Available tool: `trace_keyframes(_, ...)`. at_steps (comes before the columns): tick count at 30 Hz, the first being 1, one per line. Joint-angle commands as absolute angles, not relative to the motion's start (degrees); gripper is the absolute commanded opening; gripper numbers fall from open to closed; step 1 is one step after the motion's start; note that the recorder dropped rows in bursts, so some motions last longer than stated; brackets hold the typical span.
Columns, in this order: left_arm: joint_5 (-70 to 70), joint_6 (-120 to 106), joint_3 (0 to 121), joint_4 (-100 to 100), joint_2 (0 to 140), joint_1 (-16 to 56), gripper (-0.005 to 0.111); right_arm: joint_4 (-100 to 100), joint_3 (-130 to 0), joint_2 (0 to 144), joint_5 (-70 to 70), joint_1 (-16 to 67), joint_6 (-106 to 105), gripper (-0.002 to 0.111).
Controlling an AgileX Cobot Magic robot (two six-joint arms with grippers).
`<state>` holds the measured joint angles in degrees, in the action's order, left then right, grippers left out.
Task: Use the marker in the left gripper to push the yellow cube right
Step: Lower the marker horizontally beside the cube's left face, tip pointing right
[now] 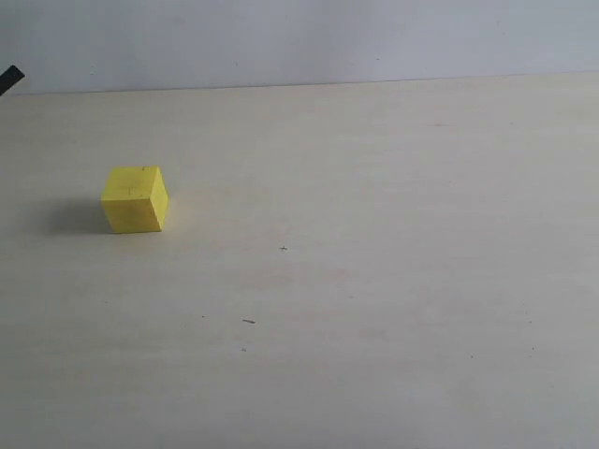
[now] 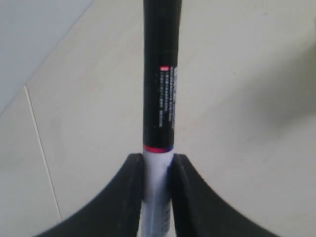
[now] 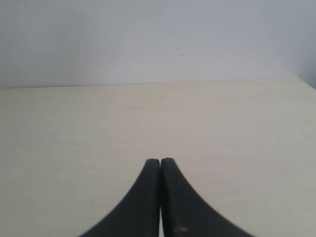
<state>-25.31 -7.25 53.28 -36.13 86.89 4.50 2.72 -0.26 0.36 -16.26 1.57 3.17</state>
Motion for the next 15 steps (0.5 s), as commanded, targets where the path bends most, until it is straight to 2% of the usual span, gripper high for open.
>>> trace_keyframes(1,-22.8,-16.9,57.2,-38.5,95.3,0.8,0.0,2.9,0.0,0.0,-16.1,1.3,3.1,0.0)
trace_keyframes(5,-23.3,-36.9,57.5,-37.0,102.0,-0.1,0.0,2.9,0.0,0.0,-16.2,1.3,3.1,0.0)
trace_keyframes(12,-24.1,-66.9,58.0,-21.6,108.7,-0.1,0.0,2.9,0.0,0.0,-16.2,1.3,3.1,0.0)
trace_keyframes(15,-30.9,-71.2,61.5,-16.0,109.6,-0.1,0.0,2.9,0.0,0.0,-16.2,1.3,3.1,0.0)
